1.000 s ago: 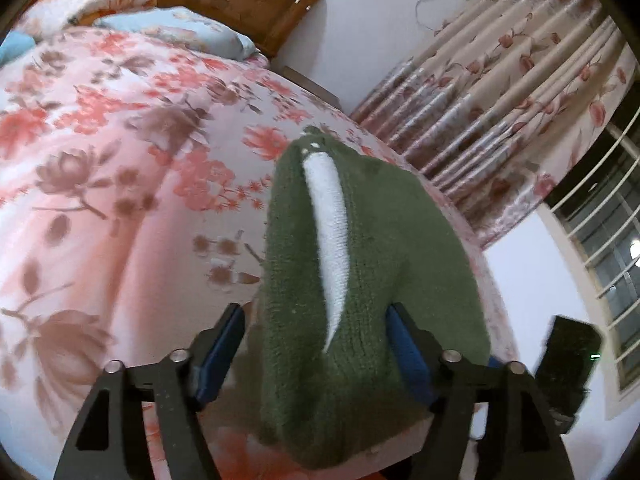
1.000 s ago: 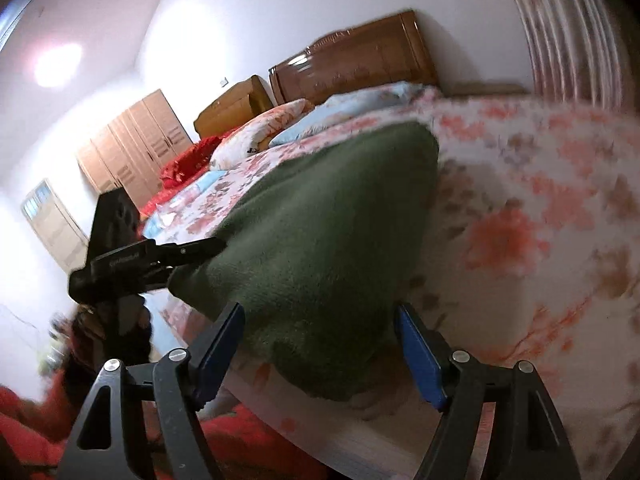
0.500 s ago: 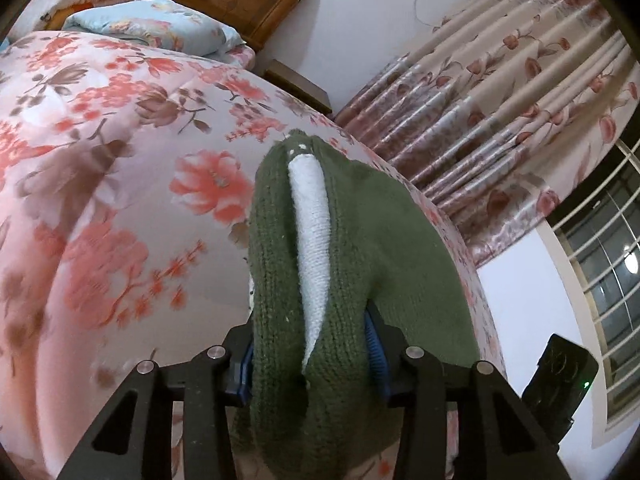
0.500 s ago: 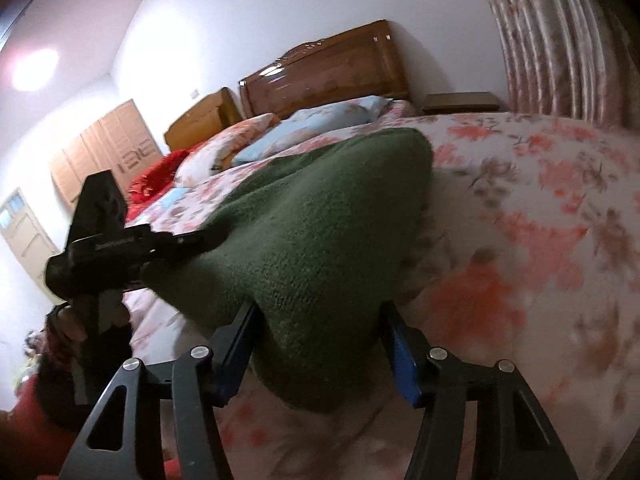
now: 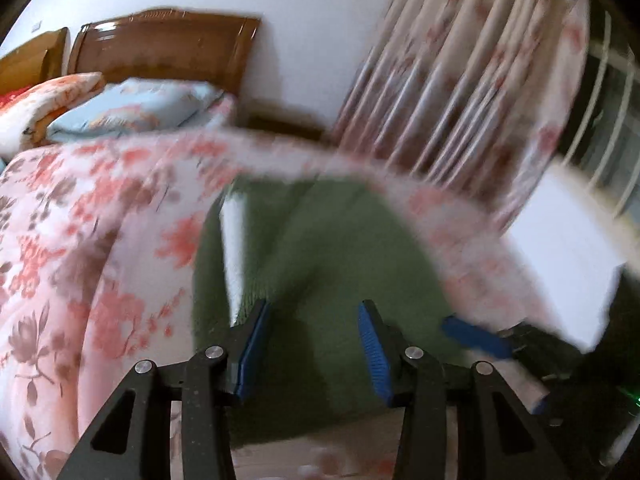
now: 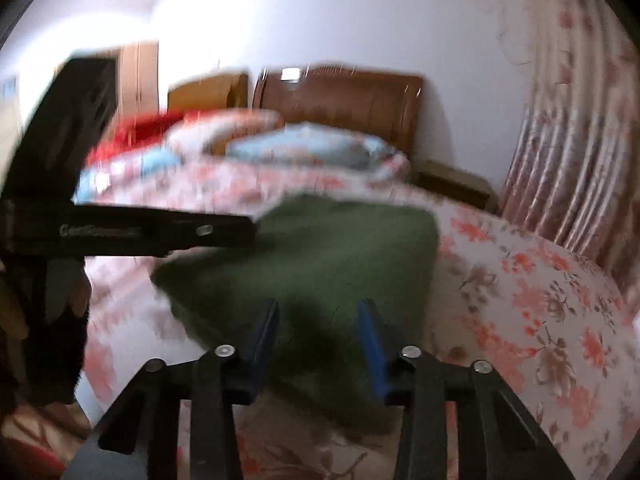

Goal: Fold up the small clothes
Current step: 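Lower the folded sweater onto the duvet with both grippers and open them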

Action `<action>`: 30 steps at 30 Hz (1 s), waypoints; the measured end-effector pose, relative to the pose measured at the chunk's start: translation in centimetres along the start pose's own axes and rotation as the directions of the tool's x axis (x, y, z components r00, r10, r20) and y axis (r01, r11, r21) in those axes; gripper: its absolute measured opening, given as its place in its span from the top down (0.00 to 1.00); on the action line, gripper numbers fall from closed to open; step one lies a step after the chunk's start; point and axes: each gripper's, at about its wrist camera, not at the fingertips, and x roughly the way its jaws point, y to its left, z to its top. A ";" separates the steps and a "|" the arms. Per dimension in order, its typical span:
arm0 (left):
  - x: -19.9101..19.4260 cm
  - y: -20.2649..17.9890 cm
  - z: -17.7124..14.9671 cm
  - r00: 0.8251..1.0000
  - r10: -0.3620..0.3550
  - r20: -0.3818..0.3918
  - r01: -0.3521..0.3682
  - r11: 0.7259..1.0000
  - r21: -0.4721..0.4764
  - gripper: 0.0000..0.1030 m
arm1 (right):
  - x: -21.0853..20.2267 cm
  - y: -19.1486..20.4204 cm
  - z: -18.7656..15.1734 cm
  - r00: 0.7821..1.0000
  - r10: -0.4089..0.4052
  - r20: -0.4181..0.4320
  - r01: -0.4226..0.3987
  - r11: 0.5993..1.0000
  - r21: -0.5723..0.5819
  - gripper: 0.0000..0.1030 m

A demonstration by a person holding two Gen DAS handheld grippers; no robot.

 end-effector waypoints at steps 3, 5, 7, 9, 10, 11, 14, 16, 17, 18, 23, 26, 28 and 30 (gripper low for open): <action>-0.8 -0.6 -0.8 0.999 0.031 0.040 -0.035 0.996 0.080 0.57 | 0.7 0.4 -1.2 1.000 -0.005 0.003 0.005 0.999 -0.051 0.21; -1.4 -0.8 -0.8 0.997 0.061 0.048 -0.065 0.994 0.085 0.57 | -0.2 -0.2 -0.9 1.000 0.014 0.009 -0.014 0.999 -0.031 0.24; -1.8 -1.1 -0.8 0.995 0.079 0.058 -0.084 0.992 0.089 0.57 | -1.2 -0.9 -0.3 0.998 0.032 0.054 -0.033 0.999 0.013 0.24; -2.3 -1.7 -0.9 0.993 0.096 0.072 -0.103 0.990 0.093 0.57 | -1.4 -1.0 0.1 0.998 0.008 0.068 -0.010 1.000 0.023 0.13; -2.4 -2.0 -1.0 0.992 0.101 0.082 -0.109 0.989 0.099 0.57 | -1.2 -1.2 0.2 0.998 -0.008 0.064 0.006 1.000 0.026 0.08; -2.7 -2.2 -1.2 0.989 0.110 0.096 -0.121 0.987 0.111 0.57 | -0.8 -1.5 0.3 0.998 -0.015 0.053 0.013 0.999 0.032 0.05; -3.8 -3.0 -1.9 0.982 0.147 0.122 -0.164 0.977 0.135 0.57 | 1.2 -1.7 0.2 1.000 -0.007 -0.021 0.008 0.999 0.044 0.00; -4.3 -3.0 -2.2 0.974 0.169 0.148 -0.190 0.972 0.140 0.56 | 1.0 -1.8 0.4 1.000 0.003 -0.017 -0.003 0.999 0.042 0.00; -4.6 -2.9 -2.4 0.971 0.180 0.160 -0.202 0.970 0.138 0.55 | 0.6 -1.9 0.6 1.000 0.003 -0.015 -0.002 0.999 0.051 0.00; -4.9 -2.8 -2.5 0.969 0.183 0.164 -0.205 0.969 0.136 0.54 | 0.2 -2.0 0.7 1.000 0.004 0.000 -0.004 0.998 0.057 0.00; -5.7 -2.5 -2.7 0.966 0.183 0.182 -0.206 0.972 0.116 0.51 | 0.7 -2.2 -0.3 0.999 0.016 -0.038 -0.013 0.997 0.078 0.00; -6.0 -2.7 -2.8 0.963 0.195 0.184 -0.220 0.968 0.123 0.51 | -0.3 -2.4 -0.6 0.999 0.028 -0.031 -0.025 0.996 0.090 0.00; -6.5 -2.8 -3.0 0.961 0.201 0.193 -0.227 0.966 0.127 0.51 | -1.9 -2.8 -0.8 0.998 0.057 0.002 -0.056 0.990 0.128 0.00; -6.9 -2.9 -3.2 0.956 0.214 0.201 -0.241 0.963 0.122 0.50 | -3.7 -3.0 -0.9 0.998 0.050 0.032 -0.054 0.989 0.140 0.00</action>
